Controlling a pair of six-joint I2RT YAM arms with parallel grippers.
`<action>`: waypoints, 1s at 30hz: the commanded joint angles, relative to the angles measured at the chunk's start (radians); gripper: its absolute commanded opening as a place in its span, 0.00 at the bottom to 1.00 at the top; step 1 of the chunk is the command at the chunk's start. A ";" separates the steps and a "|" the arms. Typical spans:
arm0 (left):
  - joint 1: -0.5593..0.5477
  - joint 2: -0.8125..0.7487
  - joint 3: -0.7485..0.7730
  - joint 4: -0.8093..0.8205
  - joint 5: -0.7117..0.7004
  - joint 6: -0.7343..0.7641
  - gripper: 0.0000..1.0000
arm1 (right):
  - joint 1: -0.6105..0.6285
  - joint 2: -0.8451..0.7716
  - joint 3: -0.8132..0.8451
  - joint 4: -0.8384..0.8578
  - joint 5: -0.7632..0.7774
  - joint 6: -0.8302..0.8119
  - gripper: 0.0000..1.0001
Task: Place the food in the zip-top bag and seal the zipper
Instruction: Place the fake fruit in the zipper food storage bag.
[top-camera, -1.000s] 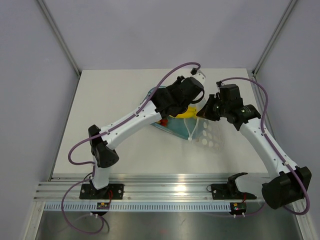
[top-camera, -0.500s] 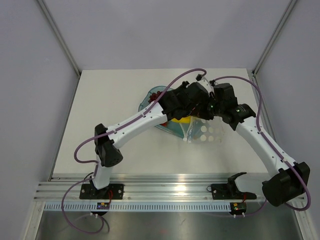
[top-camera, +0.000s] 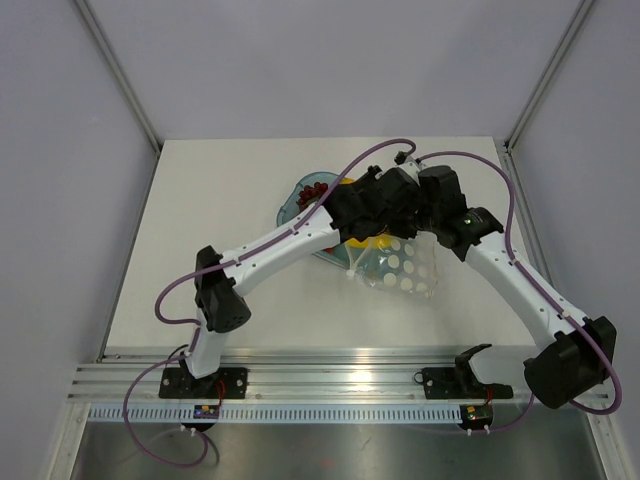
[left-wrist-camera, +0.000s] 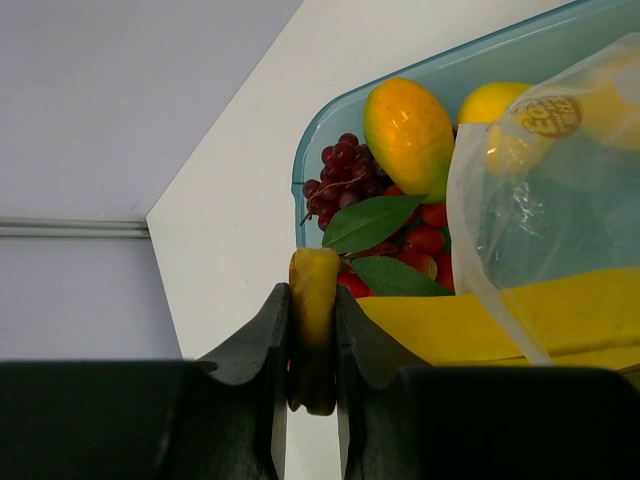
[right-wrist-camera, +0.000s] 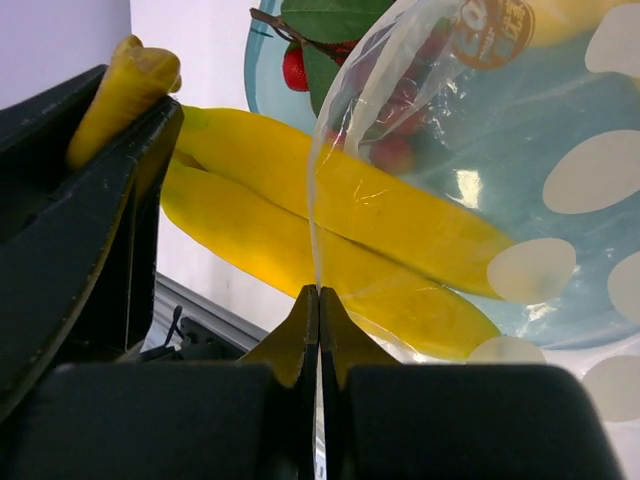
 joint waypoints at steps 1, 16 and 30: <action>-0.005 -0.023 0.069 0.038 0.041 -0.043 0.00 | 0.020 -0.005 -0.001 0.082 -0.035 0.024 0.00; -0.009 -0.064 0.055 0.048 0.282 -0.174 0.00 | 0.026 0.007 -0.025 0.171 -0.075 0.071 0.00; -0.017 -0.136 -0.102 0.139 0.375 -0.296 0.00 | 0.031 -0.019 -0.055 0.187 -0.064 0.088 0.00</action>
